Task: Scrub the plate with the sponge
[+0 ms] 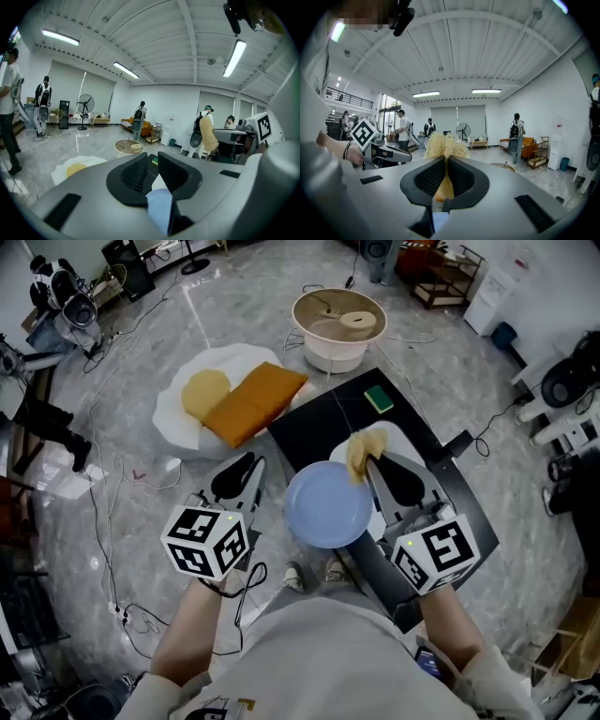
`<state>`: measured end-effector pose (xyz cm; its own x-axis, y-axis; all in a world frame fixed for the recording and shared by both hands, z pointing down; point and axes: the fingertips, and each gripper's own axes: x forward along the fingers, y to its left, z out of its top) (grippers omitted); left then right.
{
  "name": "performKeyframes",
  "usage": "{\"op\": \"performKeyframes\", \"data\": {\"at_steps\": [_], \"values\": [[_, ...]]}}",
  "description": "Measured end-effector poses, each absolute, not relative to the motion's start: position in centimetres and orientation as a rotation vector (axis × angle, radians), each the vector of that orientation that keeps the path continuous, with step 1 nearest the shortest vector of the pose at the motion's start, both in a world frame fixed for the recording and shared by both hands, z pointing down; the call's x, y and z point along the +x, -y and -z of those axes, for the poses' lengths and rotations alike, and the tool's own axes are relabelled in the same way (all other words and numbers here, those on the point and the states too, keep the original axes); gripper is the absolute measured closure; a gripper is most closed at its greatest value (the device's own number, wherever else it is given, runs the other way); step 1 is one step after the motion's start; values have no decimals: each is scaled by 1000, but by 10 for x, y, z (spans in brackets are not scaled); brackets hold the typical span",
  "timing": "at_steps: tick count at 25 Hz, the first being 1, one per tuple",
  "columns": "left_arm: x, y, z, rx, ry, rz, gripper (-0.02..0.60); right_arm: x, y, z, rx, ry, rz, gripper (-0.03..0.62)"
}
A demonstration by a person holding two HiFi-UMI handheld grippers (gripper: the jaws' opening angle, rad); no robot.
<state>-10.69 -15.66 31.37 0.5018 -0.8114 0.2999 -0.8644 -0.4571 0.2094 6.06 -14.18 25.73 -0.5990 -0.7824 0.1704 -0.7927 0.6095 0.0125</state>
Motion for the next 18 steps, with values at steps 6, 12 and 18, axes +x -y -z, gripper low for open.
{"op": "performKeyframes", "data": {"at_steps": [6,12,18], "values": [[-105,144,-265,2550,1460,-200,511,61,121,-204,1329,2768,28,548],[-106,131,-231,2669,1572,-232,523,65,104,-173,1337,2829,85,546],[-101,117,-203,2785,1724,-267,545,64,91,-159,1301,2888,53,546]]}}
